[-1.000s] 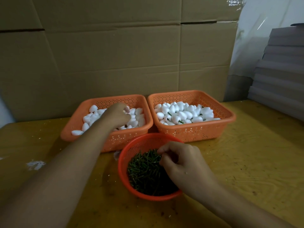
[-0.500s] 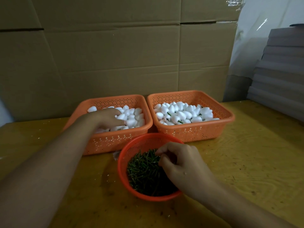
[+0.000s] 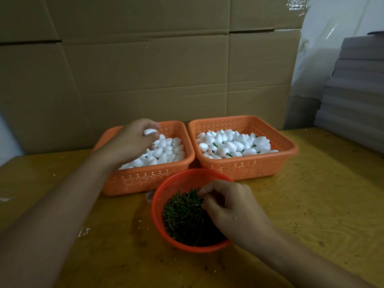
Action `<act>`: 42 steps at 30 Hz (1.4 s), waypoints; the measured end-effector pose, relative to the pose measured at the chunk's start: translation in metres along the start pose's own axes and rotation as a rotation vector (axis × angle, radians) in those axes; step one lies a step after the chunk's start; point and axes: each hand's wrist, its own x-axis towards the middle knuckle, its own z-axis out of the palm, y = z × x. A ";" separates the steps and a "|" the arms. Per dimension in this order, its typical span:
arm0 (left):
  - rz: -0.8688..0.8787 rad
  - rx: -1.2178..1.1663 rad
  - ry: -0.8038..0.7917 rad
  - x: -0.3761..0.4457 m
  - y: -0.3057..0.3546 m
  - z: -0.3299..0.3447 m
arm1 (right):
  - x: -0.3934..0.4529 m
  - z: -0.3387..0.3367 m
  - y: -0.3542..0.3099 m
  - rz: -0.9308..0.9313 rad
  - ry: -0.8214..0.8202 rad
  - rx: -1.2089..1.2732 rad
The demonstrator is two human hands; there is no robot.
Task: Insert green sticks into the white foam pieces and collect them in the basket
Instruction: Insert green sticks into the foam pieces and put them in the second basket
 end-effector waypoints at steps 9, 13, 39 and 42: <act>0.270 -0.120 -0.092 -0.059 0.011 0.035 | 0.000 0.000 0.000 -0.026 0.010 -0.041; 0.344 -0.114 -0.008 -0.065 0.012 0.040 | -0.001 -0.001 -0.002 -0.033 0.007 -0.058; 0.411 -0.243 -0.038 -0.077 0.014 0.064 | 0.000 -0.004 -0.002 -0.054 0.008 -0.047; 0.351 -0.282 -0.075 -0.078 0.016 0.064 | 0.000 -0.003 -0.002 -0.053 0.012 -0.041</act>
